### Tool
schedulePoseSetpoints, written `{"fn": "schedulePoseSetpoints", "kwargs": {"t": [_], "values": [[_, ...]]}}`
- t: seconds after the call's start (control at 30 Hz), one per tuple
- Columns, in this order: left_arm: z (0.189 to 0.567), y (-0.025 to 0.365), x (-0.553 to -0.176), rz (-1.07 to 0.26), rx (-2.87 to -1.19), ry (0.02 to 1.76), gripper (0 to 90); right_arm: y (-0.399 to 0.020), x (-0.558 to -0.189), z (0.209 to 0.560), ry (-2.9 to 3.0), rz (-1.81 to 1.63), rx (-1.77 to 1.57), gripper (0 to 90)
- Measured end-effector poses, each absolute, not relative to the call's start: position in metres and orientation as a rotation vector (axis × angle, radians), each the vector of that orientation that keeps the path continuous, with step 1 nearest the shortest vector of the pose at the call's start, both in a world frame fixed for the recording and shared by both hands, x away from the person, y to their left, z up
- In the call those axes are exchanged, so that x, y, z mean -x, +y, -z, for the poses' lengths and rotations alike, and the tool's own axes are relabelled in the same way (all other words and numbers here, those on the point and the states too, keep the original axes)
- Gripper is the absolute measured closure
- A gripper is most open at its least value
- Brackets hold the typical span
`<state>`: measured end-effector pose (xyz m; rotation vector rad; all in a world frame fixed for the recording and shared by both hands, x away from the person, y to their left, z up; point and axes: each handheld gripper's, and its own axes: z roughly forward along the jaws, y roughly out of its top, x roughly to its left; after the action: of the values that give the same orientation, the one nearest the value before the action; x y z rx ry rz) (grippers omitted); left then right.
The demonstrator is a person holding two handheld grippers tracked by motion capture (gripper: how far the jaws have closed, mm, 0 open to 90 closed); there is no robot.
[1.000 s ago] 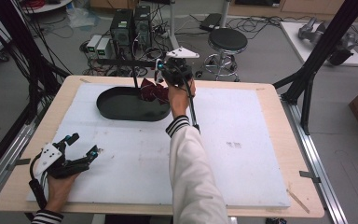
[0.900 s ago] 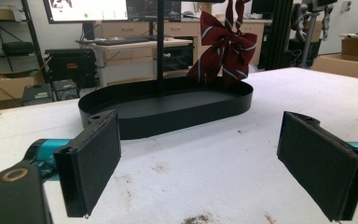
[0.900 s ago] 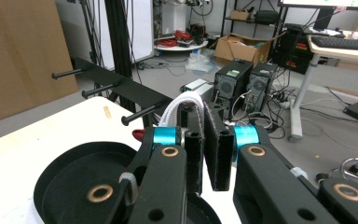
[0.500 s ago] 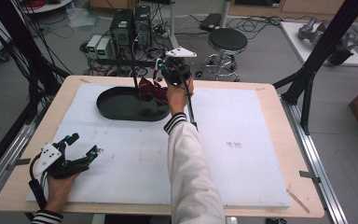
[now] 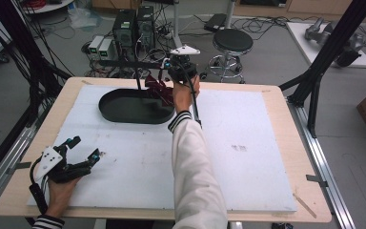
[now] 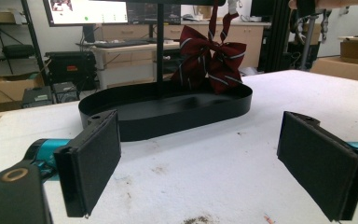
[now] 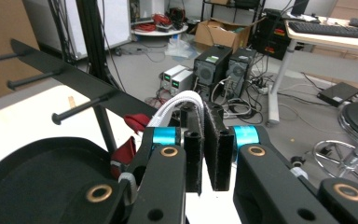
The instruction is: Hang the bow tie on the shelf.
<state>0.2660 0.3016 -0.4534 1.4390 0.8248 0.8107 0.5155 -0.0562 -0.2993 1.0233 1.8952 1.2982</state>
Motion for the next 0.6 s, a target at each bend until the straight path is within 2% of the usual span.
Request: {"fn": "schedulePoseSetpoints", "kwargs": {"t": [0.27, 0.6], "values": [[0.4534, 0.3015, -0.2659, -0.812, -1.441, 0.824, 13.9, -0.0596, -0.5161, 0.2997, 1.91, -1.261, -1.027, 81.9], [0.4535, 0.3011, -0.2658, -0.811, -1.437, 0.822, 13.9, -0.0634, -0.5136, 0.2989, 1.963, -1.186, -1.017, 68.1]]}}
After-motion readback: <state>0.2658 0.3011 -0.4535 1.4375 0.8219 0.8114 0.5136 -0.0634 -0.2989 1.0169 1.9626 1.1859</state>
